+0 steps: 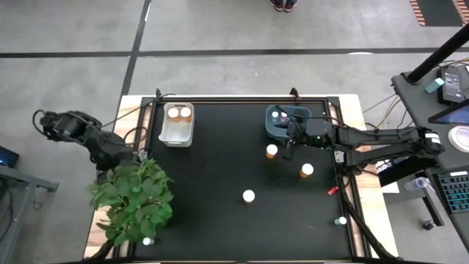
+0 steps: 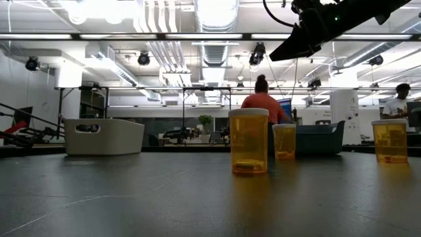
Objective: Pick and place medicine bottles into bin by pill shape (circle, oval)
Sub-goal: Move the potted plant to the center of the table
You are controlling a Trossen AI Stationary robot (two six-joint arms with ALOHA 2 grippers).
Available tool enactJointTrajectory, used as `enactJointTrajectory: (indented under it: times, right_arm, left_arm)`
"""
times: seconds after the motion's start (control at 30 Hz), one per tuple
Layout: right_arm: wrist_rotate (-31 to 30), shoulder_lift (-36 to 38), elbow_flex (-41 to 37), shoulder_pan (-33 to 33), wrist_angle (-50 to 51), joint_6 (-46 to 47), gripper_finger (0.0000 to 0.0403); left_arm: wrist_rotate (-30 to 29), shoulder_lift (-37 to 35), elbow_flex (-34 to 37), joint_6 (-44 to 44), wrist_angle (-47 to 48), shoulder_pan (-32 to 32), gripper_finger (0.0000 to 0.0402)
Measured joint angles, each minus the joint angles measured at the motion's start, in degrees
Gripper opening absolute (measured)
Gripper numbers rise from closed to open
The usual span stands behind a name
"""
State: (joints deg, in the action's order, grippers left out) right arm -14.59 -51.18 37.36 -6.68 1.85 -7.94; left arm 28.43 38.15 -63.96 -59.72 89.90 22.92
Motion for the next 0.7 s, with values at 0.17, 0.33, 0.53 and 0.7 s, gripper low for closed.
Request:
enactJointTrajectory:
  times: [0.17, 0.33, 0.53, 0.7]
  right_arm:
    - [0.0, 0.0, 0.0, 0.0, 0.0, -0.1, 0.0185]
    - [0.0, 0.0, 0.0, 0.0, 0.0, -0.1, 0.0185]
    - [0.0, 0.0, 0.0, 0.0, -0.2, 0.1, 0.0185]
    - [0.0, 0.0, 0.0, 0.0, -0.8, 0.5, 0.0185]
  left_arm:
    - [2.3, 0.2, -0.4, 0.2, 0.1, 0.0, 0.0246]
    - [0.4, -1.9, -2.6, 0.3, 0.2, 0.0, 0.0246]
    - [-15.1, -6.0, -8.1, -5.7, -0.6, 0.0, 0.0246]
    - [-18.2, -4.6, -7.8, -5.7, -1.0, 0.0, 0.0246]
